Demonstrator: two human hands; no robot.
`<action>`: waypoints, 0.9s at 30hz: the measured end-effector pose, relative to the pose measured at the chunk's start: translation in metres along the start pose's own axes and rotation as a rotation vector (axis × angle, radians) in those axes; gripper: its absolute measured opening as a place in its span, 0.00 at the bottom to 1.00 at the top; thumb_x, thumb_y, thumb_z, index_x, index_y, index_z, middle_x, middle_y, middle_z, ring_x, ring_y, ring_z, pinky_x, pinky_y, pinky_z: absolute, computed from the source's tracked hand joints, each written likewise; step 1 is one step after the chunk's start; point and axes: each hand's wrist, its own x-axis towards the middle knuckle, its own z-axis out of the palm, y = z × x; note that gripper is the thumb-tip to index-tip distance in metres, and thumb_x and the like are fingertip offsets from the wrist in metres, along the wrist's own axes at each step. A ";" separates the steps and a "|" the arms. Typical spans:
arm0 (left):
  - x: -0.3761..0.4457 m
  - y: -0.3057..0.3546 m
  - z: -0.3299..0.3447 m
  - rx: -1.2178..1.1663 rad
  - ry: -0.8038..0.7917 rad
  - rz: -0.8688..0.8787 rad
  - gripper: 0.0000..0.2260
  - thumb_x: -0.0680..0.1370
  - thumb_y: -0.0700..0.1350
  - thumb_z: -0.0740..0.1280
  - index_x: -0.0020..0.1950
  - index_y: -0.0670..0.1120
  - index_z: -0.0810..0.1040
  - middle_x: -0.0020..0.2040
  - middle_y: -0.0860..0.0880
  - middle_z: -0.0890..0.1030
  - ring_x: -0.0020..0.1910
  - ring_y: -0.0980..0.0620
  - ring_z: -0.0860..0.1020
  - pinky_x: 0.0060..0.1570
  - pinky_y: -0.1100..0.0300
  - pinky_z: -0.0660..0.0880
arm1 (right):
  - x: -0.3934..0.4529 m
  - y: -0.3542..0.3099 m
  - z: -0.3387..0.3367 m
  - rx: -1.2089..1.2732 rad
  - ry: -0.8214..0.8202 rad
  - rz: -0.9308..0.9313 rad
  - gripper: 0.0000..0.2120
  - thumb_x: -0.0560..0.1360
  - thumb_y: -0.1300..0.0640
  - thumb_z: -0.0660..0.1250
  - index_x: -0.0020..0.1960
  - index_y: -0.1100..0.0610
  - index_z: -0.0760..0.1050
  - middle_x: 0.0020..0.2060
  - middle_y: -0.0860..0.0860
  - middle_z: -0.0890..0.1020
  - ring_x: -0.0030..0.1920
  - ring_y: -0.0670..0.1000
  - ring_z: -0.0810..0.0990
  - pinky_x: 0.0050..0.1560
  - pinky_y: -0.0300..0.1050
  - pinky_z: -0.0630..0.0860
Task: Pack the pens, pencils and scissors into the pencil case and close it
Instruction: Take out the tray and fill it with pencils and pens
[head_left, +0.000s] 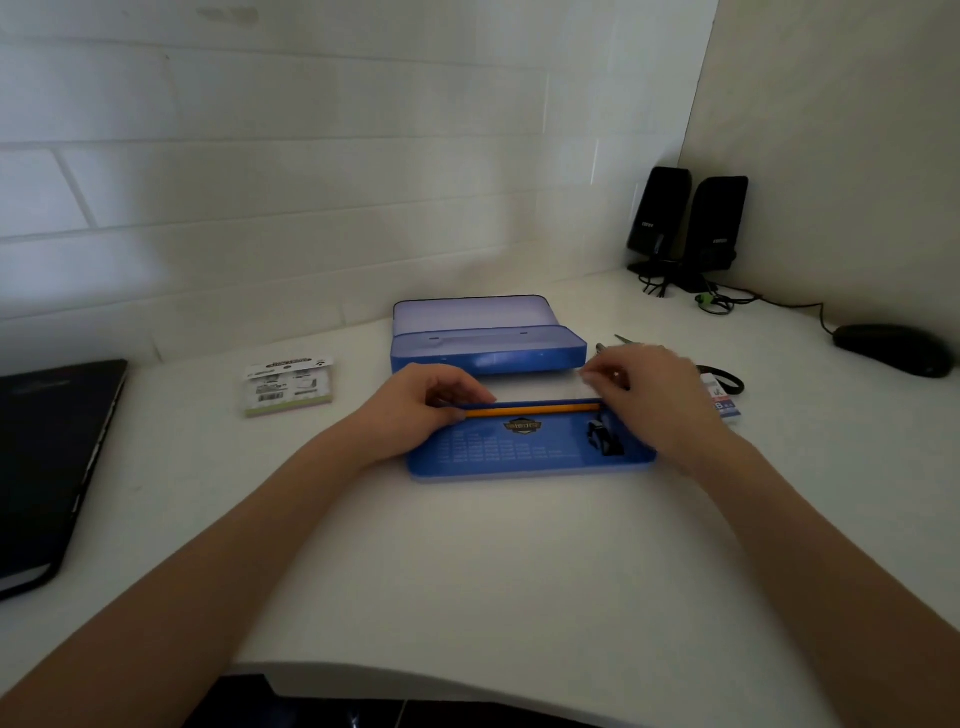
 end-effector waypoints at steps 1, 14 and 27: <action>0.000 0.000 0.000 0.005 -0.002 -0.001 0.18 0.73 0.30 0.65 0.45 0.55 0.80 0.46 0.58 0.81 0.44 0.68 0.78 0.48 0.75 0.72 | 0.003 0.006 -0.005 -0.019 0.061 0.071 0.09 0.78 0.51 0.61 0.51 0.48 0.80 0.48 0.47 0.83 0.50 0.51 0.79 0.57 0.53 0.73; 0.000 0.001 0.000 0.016 0.004 -0.003 0.18 0.74 0.31 0.65 0.43 0.56 0.80 0.45 0.59 0.82 0.44 0.67 0.79 0.48 0.75 0.72 | 0.006 0.043 -0.013 -0.291 -0.067 0.482 0.15 0.75 0.51 0.64 0.58 0.57 0.78 0.55 0.58 0.75 0.58 0.60 0.72 0.57 0.55 0.69; -0.001 0.001 0.000 0.020 0.004 -0.015 0.17 0.74 0.31 0.65 0.44 0.55 0.81 0.46 0.57 0.82 0.46 0.62 0.80 0.48 0.72 0.74 | 0.007 0.045 -0.023 -0.195 -0.298 0.634 0.11 0.71 0.51 0.67 0.41 0.57 0.69 0.46 0.57 0.75 0.56 0.60 0.74 0.61 0.54 0.69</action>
